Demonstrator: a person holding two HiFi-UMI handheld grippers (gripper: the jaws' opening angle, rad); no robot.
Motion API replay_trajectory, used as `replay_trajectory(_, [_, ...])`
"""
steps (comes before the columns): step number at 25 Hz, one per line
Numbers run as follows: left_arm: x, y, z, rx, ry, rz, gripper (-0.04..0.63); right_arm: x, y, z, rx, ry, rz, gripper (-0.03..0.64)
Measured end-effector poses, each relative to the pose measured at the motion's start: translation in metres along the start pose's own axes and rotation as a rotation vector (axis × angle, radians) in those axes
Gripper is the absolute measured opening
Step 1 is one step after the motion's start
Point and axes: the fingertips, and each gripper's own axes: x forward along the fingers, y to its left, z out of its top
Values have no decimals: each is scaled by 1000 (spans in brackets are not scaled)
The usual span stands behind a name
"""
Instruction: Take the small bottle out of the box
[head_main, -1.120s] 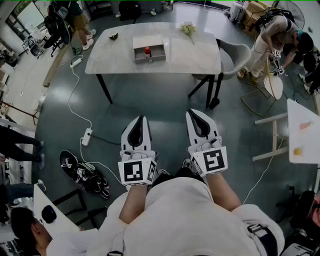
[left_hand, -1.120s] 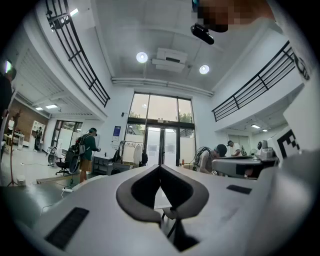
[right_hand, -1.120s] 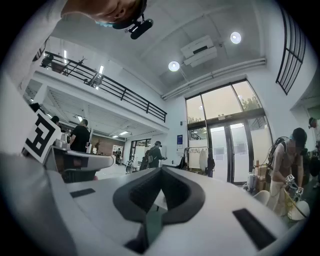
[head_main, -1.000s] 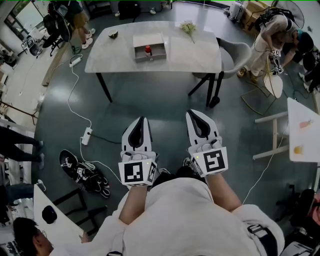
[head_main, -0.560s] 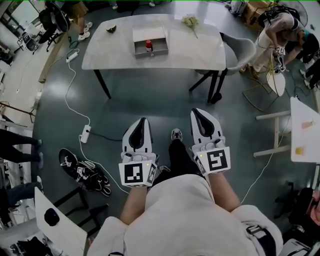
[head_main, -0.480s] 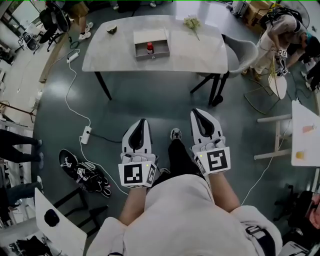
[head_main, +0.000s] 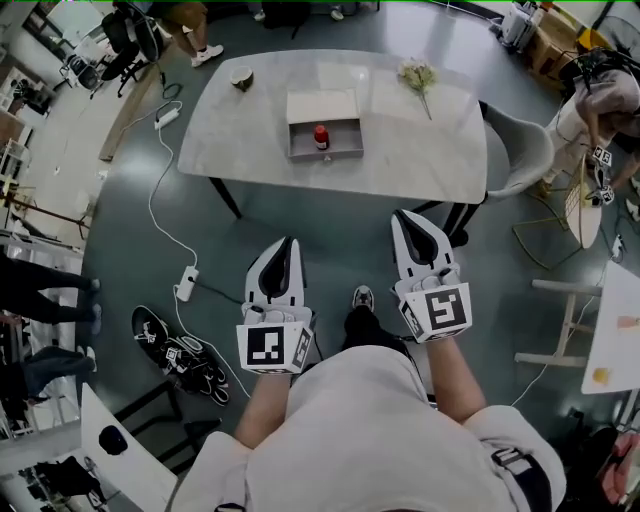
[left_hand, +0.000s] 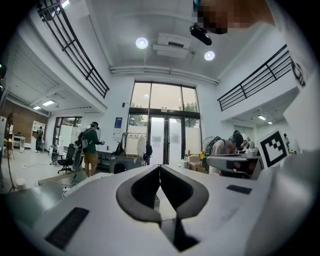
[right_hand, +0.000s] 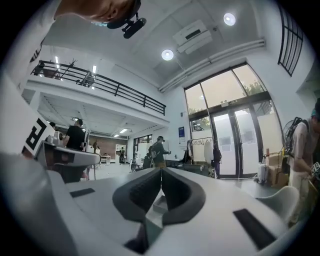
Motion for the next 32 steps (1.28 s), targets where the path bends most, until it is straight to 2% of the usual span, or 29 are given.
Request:
replay_trajectory(7, [71,14,-26,-27,67,44,24,62,-31,-21,12,50,84,26])
replay_trajectory(13, [105,28,-54,-31,129,75,24,92,-44,-47,14,114,120,26])
replay_trajectory(20, [137,45,-83,-49,177,61,24,121,-48,-81,29,189,146,26])
replay_trajectory(32, [217,86,-117,-94,259,-25,25,194,-51,-118,15,290,159,26])
